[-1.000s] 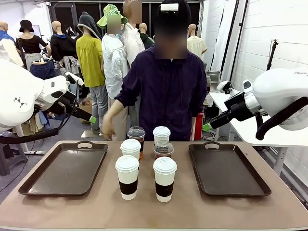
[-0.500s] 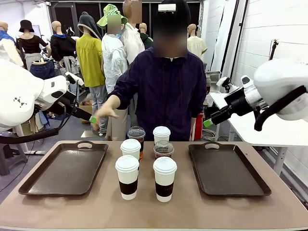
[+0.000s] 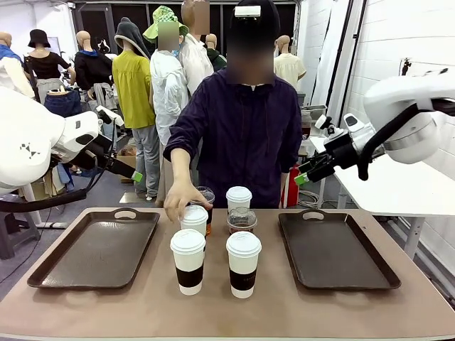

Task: Distribute the coffee onto the tray.
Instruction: Pick up one iced Americano and place it on the right Handle tray.

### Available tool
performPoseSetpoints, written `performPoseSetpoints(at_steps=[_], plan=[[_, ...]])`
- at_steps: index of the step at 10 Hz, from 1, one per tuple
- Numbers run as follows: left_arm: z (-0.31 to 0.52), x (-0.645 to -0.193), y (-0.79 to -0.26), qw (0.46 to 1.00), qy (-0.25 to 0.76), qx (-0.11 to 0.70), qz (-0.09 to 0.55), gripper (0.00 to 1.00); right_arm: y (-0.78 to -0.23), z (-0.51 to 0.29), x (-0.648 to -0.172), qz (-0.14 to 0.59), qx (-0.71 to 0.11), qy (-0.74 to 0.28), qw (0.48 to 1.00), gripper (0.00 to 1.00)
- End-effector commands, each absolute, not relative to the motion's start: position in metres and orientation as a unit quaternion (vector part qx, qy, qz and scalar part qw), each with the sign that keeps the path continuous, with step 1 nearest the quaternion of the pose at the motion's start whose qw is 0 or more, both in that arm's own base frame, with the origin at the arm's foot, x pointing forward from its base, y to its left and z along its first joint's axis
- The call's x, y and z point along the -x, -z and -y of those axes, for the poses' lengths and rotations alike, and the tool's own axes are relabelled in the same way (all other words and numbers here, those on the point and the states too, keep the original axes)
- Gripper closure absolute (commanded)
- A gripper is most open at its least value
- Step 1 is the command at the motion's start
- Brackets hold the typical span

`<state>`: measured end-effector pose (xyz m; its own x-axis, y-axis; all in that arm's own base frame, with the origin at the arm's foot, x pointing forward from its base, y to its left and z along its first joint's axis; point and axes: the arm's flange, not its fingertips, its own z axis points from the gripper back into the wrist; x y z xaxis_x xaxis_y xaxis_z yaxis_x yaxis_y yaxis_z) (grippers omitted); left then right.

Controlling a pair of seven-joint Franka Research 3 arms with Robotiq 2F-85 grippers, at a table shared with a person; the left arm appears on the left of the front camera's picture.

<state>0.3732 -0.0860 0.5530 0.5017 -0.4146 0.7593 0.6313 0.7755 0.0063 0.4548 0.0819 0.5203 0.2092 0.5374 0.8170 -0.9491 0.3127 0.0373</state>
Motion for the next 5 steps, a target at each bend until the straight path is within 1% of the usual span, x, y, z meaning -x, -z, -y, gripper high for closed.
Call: performPoseSetpoints(at_steps=[1, 3, 5], plan=[[0.085, -0.373, -0.553, 0.855, 0.305, 0.139, 0.395, 0.00, -0.509, -0.082, -0.471, 0.381, -0.294, -0.522, 0.704, 0.00], [0.085, -0.373, -0.553, 0.855, 0.305, 0.139, 0.395, 0.00, -0.492, -0.083, -0.475, 0.406, -0.324, -0.518, 0.680, 0.00], [0.085, -0.373, -0.553, 0.855, 0.305, 0.139, 0.395, 0.00, -0.475, -0.087, -0.477, 0.413, -0.338, -0.514, 0.671, 0.00]])
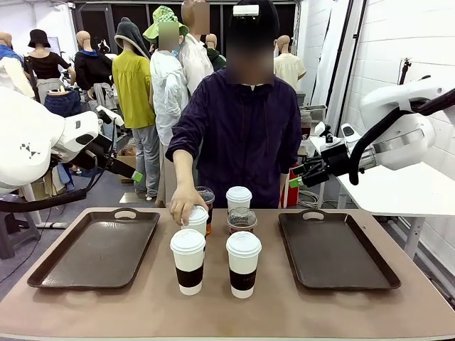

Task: Distribute the coffee onto the tray.
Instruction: Pick up one iced Americano and place it on the right Handle tray.

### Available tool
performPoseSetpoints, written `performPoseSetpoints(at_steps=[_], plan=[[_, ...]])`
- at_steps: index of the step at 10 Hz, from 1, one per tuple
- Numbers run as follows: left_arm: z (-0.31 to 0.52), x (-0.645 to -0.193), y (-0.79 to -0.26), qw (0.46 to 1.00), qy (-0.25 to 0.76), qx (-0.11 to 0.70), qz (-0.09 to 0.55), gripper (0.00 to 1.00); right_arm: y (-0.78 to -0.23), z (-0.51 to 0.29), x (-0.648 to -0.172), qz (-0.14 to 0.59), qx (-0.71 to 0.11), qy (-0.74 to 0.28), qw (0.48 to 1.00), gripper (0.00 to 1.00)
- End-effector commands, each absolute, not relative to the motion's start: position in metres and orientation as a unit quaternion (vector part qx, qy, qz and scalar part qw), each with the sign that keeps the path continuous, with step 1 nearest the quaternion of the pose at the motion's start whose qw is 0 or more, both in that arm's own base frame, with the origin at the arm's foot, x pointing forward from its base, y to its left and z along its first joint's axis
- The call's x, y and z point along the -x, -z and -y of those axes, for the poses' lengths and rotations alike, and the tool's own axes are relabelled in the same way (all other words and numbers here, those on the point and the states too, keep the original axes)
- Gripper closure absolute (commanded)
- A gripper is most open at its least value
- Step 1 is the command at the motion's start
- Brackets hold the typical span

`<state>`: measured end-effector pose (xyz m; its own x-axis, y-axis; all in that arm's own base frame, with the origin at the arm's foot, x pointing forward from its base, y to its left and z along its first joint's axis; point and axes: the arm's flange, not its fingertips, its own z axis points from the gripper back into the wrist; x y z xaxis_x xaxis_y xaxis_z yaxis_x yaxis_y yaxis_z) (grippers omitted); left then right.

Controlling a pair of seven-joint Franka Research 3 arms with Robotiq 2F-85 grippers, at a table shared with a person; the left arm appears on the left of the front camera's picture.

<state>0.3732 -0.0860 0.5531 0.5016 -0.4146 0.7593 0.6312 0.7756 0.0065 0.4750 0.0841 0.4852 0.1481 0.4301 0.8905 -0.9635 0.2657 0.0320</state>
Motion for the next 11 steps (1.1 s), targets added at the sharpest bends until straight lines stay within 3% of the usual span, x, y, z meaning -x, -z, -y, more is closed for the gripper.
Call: performPoseSetpoints(at_steps=[1, 3, 4, 7, 8, 11], plan=[[0.085, -0.373, -0.553, 0.855, 0.305, 0.139, 0.395, 0.00, -0.472, -0.091, -0.476, 0.404, -0.330, -0.511, 0.683, 0.00], [0.085, -0.373, -0.553, 0.855, 0.305, 0.139, 0.395, 0.00, -0.483, -0.096, -0.475, 0.367, -0.224, -0.485, 0.762, 0.00], [0.085, -0.373, -0.553, 0.855, 0.305, 0.139, 0.395, 0.00, -0.475, -0.089, -0.477, 0.400, -0.323, -0.508, 0.691, 0.00], [0.085, -0.373, -0.553, 0.855, 0.305, 0.139, 0.395, 0.00, -0.477, -0.092, -0.479, 0.392, -0.294, -0.506, 0.710, 0.00], [0.085, -0.373, -0.553, 0.855, 0.305, 0.139, 0.395, 0.00, -0.479, -0.095, -0.494, 0.391, -0.356, -0.533, 0.660, 0.00], [0.085, -0.373, -0.553, 0.855, 0.305, 0.139, 0.395, 0.00, -0.446, -0.096, -0.515, 0.411, -0.388, -0.546, 0.618, 0.00]])
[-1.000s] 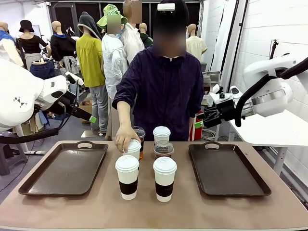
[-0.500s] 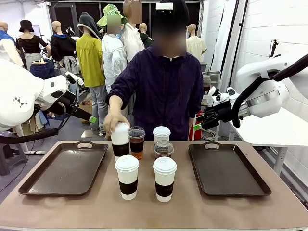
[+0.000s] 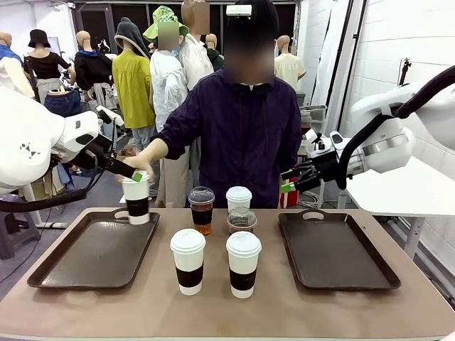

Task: Distribute the coffee onto the tray.
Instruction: Pick up one iced Americano and place it on the right Handle tray.

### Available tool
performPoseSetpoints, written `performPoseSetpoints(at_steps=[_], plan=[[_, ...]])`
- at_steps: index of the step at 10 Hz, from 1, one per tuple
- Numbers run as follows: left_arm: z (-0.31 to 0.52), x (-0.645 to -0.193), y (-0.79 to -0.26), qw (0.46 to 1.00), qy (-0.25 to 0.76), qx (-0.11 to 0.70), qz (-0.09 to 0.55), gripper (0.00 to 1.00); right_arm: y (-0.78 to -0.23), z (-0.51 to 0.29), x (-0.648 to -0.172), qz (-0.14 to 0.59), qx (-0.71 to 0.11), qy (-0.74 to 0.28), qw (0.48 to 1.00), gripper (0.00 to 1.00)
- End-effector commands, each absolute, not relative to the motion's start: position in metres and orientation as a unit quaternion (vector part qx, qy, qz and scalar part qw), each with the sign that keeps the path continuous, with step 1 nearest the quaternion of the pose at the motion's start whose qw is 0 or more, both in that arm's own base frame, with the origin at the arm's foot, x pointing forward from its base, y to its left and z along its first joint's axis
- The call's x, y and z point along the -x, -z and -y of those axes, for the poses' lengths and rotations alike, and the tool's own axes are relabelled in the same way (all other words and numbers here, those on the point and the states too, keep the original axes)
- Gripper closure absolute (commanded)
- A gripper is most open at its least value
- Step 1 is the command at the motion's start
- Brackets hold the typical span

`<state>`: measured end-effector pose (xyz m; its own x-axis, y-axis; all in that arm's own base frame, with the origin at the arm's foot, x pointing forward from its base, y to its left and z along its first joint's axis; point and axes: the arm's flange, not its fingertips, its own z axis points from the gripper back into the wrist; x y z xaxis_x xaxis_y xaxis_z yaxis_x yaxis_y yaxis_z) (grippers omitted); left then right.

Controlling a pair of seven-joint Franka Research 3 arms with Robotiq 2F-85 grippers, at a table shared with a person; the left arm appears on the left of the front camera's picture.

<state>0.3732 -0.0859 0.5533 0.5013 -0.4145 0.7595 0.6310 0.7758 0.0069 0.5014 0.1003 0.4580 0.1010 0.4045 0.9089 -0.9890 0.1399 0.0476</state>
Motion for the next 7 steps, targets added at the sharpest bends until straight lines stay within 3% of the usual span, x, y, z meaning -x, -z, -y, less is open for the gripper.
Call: performPoseSetpoints(at_steps=[1, 3, 7], plan=[[0.085, -0.373, -0.553, 0.855, 0.305, 0.139, 0.395, 0.00, -0.433, -0.098, -0.518, 0.420, -0.399, -0.553, 0.598, 0.00], [0.085, -0.373, -0.553, 0.855, 0.305, 0.139, 0.395, 0.00, -0.412, -0.100, -0.521, 0.433, -0.423, -0.566, 0.560, 0.00], [0.085, -0.373, -0.553, 0.855, 0.305, 0.139, 0.395, 0.00, -0.361, -0.103, -0.527, 0.428, -0.457, -0.541, 0.562, 0.00]])
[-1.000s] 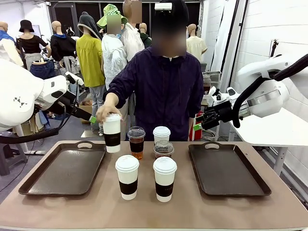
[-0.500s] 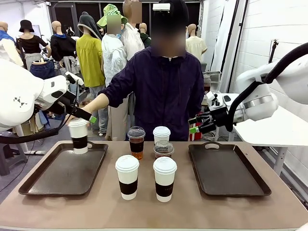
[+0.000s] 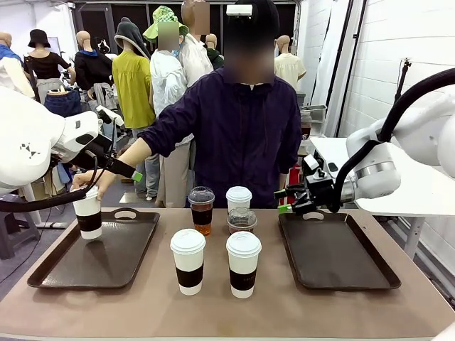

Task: Distribute the coffee onto the tray.
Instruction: Pick up one iced Americano and place it on the right Handle tray.

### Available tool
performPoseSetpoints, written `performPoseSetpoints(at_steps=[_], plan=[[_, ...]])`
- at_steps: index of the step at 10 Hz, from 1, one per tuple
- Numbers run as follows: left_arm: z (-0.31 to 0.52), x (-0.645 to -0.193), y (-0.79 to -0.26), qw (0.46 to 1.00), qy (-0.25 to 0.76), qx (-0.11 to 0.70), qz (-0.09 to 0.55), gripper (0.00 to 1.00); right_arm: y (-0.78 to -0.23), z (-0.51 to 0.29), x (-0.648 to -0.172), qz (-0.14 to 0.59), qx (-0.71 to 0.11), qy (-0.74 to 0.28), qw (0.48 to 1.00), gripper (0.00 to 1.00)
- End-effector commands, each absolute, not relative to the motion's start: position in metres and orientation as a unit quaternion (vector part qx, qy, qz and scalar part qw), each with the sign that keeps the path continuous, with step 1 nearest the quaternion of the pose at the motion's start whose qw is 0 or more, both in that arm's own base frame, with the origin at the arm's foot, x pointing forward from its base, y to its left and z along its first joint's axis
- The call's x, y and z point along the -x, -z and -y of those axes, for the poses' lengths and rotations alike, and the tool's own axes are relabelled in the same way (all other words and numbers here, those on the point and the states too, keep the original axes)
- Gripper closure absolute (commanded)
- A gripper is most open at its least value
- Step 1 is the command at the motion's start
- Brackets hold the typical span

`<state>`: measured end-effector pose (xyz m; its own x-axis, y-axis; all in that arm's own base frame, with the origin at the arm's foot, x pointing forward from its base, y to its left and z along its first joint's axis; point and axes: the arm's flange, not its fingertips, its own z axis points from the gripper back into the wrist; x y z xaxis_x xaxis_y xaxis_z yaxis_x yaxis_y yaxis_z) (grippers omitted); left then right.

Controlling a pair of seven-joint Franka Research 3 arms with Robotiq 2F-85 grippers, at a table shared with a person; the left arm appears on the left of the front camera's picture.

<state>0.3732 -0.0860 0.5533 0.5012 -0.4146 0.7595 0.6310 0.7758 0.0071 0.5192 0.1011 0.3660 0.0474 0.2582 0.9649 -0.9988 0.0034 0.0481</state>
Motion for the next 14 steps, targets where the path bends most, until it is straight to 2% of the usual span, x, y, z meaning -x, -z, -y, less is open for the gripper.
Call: performPoseSetpoints(at_steps=[1, 8, 10, 12, 14], plan=[[0.085, -0.373, -0.553, 0.855, 0.305, 0.139, 0.395, 0.00, -0.349, -0.106, -0.527, 0.434, -0.458, -0.536, 0.561, 0.00], [0.085, -0.373, -0.553, 0.855, 0.305, 0.139, 0.395, 0.00, -0.286, -0.117, -0.525, 0.460, -0.485, -0.512, 0.539, 0.00], [0.085, -0.373, -0.553, 0.855, 0.305, 0.139, 0.395, 0.00, -0.282, -0.116, -0.528, 0.463, -0.475, -0.513, 0.545, 0.00], [0.085, -0.373, -0.553, 0.855, 0.305, 0.139, 0.395, 0.00, -0.286, -0.108, -0.531, 0.441, -0.466, -0.512, 0.571, 0.00], [0.085, -0.373, -0.553, 0.855, 0.305, 0.139, 0.395, 0.00, -0.283, -0.112, -0.521, 0.444, -0.480, -0.517, 0.552, 0.00]])
